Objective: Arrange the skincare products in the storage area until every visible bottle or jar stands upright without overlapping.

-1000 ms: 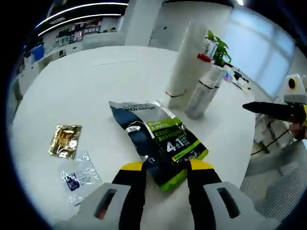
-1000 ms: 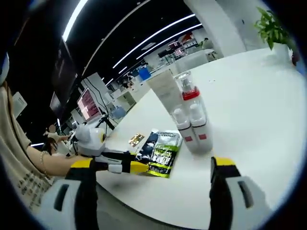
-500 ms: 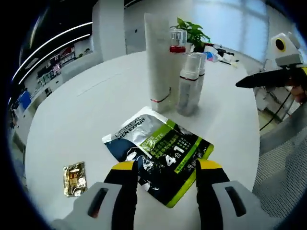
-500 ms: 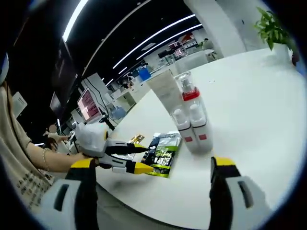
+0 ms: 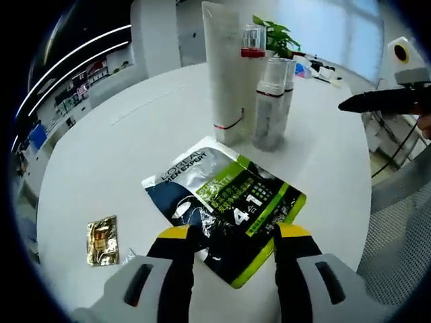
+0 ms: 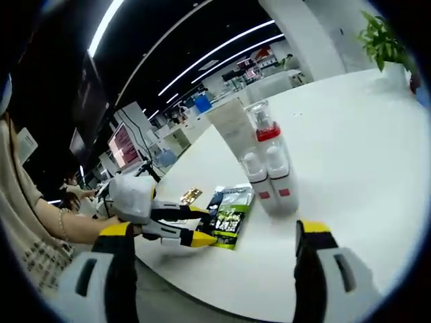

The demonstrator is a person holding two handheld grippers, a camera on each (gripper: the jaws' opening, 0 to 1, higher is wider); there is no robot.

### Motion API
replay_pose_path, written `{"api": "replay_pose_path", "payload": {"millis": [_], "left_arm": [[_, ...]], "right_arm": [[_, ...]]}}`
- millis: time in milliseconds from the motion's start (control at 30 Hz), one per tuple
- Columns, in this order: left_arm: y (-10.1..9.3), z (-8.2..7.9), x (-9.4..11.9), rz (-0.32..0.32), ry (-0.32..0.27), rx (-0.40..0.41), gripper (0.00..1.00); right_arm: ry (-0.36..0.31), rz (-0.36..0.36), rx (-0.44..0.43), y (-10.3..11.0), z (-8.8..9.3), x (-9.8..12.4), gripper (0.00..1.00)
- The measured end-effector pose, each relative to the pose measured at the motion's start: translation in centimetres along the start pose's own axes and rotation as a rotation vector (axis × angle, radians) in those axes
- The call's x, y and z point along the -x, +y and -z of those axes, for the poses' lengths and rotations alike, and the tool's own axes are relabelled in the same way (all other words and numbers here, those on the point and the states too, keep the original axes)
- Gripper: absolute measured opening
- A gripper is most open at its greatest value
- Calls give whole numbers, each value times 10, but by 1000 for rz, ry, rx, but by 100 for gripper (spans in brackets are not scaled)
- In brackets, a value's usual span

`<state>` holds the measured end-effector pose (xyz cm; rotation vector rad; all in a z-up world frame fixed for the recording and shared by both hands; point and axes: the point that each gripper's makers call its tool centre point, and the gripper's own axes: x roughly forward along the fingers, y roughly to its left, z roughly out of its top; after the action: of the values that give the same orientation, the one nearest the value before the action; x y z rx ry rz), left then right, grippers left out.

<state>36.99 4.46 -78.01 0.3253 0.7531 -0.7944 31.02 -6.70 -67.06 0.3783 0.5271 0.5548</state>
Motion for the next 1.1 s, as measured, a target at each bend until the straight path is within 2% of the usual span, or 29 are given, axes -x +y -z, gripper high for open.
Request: {"api": "replay_pose_path", "payload": {"millis": [167,467,633,700,967,1100], "left_arm": [[-1,3,0,-29,0,28,44],[-1,3,1,-19,5,17,45],[-4,4,3,-8,16,18,50],[-5,2,8,1,7,40,54],[-6,2,36,-12,-25,81,58],[-6,4,49,-16,-40,123,68]], "right_arm": [[0,-1,4,1,0,0,100],[1,-5,19,3,0,0,100],[3,-7,37,5,0,0,100],[-2,-12,43,8,-2,0,100],[-7,-31,71,19,-4,3,100],[-9,-33,80,23,-4,4,100]]}}
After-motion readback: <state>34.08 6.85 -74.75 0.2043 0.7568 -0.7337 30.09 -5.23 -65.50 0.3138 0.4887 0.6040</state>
